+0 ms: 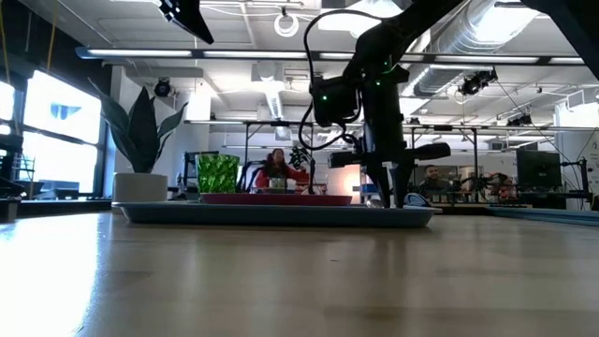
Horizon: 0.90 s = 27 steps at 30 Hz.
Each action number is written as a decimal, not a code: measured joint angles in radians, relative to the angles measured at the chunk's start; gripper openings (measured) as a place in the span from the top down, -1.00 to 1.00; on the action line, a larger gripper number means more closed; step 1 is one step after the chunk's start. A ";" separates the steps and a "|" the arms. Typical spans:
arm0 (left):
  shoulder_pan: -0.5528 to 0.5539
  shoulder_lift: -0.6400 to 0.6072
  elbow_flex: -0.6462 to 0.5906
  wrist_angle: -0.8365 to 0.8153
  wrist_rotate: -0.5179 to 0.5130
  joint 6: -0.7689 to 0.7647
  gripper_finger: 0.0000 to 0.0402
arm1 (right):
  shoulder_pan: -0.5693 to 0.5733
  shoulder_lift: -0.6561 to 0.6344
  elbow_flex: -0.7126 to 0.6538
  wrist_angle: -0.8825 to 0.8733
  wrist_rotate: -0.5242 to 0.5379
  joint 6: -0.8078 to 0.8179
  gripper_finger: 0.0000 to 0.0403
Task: Pick and place plate/cup/fork/spoon on tray
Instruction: Put the orange spoon on the blue tray to the right of the orange fork
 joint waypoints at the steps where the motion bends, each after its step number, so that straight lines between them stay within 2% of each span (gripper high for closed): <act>1: 0.000 0.000 0.000 0.000 0.000 0.000 0.99 | 0.000 0.000 0.000 0.000 -0.002 0.000 0.87; 27: 0.000 0.000 0.000 0.000 0.000 0.003 0.99 | 0.009 0.013 0.001 -0.016 -0.031 0.024 0.87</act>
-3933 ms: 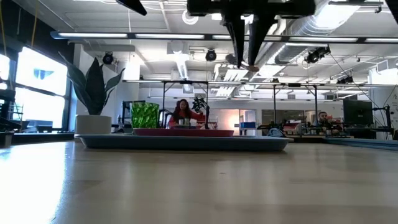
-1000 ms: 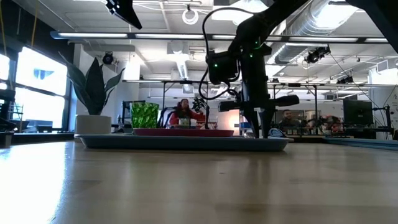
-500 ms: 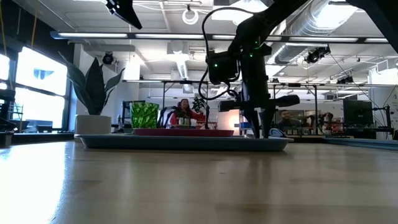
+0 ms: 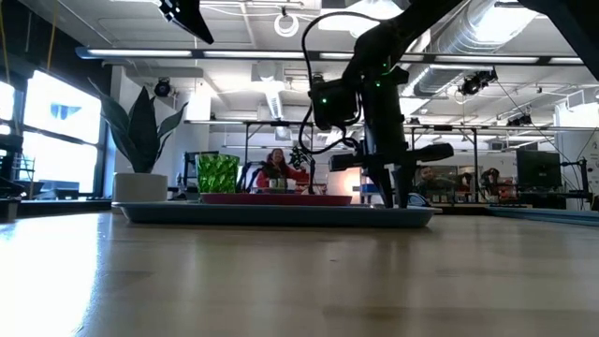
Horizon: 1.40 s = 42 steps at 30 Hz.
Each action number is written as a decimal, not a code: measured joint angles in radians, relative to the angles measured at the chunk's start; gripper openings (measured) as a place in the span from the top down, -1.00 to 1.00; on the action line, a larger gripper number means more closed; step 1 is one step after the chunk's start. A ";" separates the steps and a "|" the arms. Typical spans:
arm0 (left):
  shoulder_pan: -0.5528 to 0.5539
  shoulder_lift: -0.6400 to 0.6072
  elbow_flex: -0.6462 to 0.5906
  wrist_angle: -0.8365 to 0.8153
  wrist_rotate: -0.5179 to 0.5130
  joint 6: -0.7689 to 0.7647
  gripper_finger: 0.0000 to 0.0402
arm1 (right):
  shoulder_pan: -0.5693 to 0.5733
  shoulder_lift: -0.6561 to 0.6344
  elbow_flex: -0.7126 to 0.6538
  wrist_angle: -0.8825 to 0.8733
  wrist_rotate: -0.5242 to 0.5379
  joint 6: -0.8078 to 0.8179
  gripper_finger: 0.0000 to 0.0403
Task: Pick and place plate/cup/fork/spoon on tray
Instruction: Put the orange spoon on the blue tray to the right of the orange fork
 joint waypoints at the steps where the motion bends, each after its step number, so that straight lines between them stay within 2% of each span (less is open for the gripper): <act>1: 0.000 0.000 0.000 0.000 0.000 0.003 0.99 | 0.000 0.000 0.000 -0.001 0.000 0.002 0.87; 18: 0.000 0.000 0.000 0.000 0.000 0.005 0.99 | -0.005 0.006 0.000 -0.001 0.003 -0.006 0.87; 28: 0.000 0.000 0.000 0.000 0.000 0.004 0.99 | -0.005 0.006 0.000 -0.002 0.003 -0.006 0.70; 42: 0.000 0.000 0.000 0.000 0.000 0.005 0.99 | -0.005 0.006 0.000 -0.002 -0.002 -0.006 0.68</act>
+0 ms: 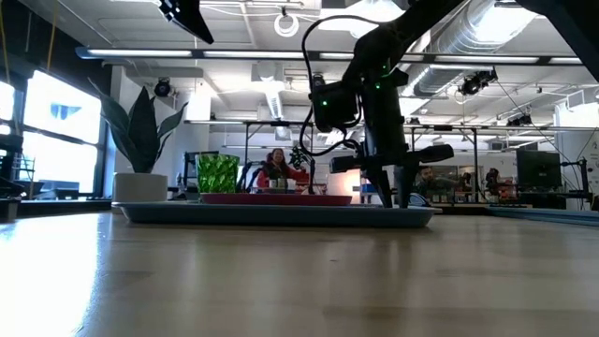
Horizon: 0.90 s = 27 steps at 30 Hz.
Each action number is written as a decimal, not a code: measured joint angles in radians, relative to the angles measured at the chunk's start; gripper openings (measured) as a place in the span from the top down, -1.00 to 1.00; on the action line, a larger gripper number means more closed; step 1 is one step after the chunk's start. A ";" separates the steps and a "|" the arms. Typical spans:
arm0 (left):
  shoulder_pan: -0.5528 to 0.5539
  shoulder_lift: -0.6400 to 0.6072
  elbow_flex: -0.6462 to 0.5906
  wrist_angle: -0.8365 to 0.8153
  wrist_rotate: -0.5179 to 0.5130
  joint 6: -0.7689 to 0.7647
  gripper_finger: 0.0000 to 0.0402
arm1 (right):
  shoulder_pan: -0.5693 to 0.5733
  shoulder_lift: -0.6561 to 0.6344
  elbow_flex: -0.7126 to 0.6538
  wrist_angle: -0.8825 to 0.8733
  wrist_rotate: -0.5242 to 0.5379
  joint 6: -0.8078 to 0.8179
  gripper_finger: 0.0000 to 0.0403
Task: Pick and place plate/cup/fork/spoon on tray
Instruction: Put the orange spoon on the blue tray to the right of the orange fork
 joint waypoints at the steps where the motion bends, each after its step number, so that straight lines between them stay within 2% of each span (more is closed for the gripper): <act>1: 0.000 0.000 0.000 0.000 0.000 0.002 0.99 | 0.000 0.000 0.000 0.000 0.000 0.000 0.68; 11: 0.000 0.000 0.000 0.000 0.000 0.008 0.99 | 0.000 0.000 0.000 -0.005 -0.014 0.000 0.62; 20: 0.000 0.000 0.000 0.000 0.000 0.008 0.99 | 0.000 0.000 0.000 -0.005 -0.013 -0.024 0.38; 27: 0.000 0.000 0.000 0.000 0.000 0.009 0.99 | 0.000 -0.001 0.000 -0.015 -0.002 -0.026 0.37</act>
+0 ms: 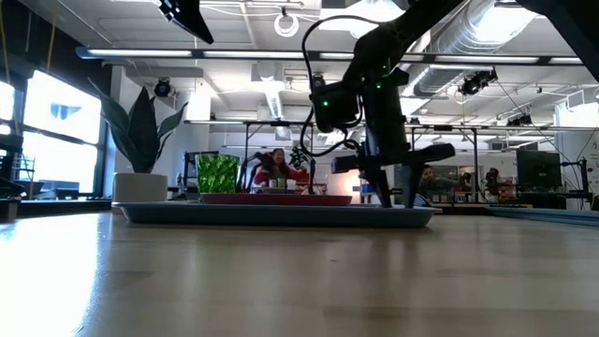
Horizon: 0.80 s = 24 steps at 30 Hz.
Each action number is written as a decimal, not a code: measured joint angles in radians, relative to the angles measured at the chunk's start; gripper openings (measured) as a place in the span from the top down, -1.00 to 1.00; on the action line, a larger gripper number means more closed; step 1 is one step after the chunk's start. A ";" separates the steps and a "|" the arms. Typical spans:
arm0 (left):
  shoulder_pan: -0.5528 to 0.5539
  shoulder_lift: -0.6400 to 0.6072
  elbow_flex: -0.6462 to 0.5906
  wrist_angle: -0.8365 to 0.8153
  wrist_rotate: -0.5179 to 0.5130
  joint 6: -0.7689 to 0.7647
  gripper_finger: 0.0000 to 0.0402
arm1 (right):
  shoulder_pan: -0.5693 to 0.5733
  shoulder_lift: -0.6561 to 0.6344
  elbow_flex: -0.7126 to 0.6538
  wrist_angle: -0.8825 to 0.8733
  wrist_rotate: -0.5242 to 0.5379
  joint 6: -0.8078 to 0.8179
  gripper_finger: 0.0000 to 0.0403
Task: Pick and place plate/cup/fork/spoon on tray
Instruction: Put the orange spoon on the blue tray to the right of the orange fork, then return to Home Position
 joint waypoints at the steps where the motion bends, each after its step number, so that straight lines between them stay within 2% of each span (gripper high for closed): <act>1: 0.000 0.000 0.000 0.000 0.000 0.000 0.99 | 0.000 0.000 0.000 -0.004 0.000 0.000 0.37; 15: 0.000 0.000 0.000 0.000 0.000 0.000 0.99 | 0.000 0.000 0.012 -0.030 -0.016 -0.018 0.37; 20: 0.000 0.000 0.000 0.000 0.004 -0.001 0.99 | 0.005 0.000 0.097 -0.103 0.032 -0.030 0.37; 24: 0.000 -0.014 0.000 0.000 0.085 -0.042 0.99 | 0.026 -0.001 0.220 -0.192 0.109 -0.061 0.37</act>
